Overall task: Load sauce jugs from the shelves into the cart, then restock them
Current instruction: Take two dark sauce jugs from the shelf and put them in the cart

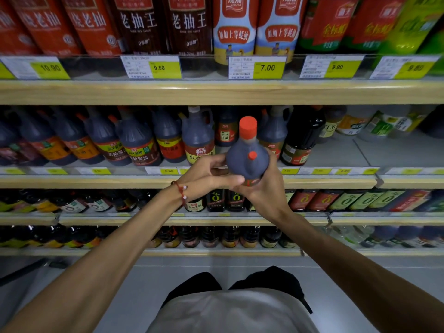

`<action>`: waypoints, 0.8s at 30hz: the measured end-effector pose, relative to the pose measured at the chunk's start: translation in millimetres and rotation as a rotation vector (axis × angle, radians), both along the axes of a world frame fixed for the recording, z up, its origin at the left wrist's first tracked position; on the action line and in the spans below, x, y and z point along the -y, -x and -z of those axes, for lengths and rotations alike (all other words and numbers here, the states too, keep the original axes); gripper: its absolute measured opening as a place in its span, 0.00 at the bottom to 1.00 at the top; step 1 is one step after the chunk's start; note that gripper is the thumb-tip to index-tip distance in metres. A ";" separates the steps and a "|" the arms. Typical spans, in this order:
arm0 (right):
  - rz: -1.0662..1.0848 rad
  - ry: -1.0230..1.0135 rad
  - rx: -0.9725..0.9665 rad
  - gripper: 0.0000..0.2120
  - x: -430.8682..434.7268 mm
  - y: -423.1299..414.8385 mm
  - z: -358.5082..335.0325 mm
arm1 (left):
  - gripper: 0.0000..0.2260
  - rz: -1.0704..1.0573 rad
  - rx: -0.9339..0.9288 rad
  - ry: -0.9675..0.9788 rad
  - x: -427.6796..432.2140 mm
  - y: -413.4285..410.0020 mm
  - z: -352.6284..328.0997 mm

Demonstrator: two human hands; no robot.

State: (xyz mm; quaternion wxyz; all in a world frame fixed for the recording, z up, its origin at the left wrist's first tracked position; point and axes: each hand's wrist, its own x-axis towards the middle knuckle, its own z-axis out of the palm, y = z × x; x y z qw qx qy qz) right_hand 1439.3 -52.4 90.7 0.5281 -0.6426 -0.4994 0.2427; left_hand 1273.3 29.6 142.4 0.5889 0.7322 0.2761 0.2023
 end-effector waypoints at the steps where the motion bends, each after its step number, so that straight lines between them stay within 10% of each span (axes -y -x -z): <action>1: -0.047 0.016 -0.017 0.52 -0.4 -1.8 0.2 | 0.23 -0.024 0.002 -0.035 1.6 -0.8 -0.4; 7: -0.300 0.083 0.142 0.45 -1.3 -22.1 -11.1 | 0.26 -0.111 0.030 -0.197 -2.9 -2.1 7.0; 12: -0.010 -0.049 0.464 0.42 -16.5 -26.2 -10.3 | 0.34 -0.178 0.051 -0.303 -7.9 -6.8 7.5; 24: 0.185 -0.223 0.266 0.33 -62.7 -5.4 22.5 | 0.36 -0.320 0.021 -0.470 -46.5 -18.4 43.4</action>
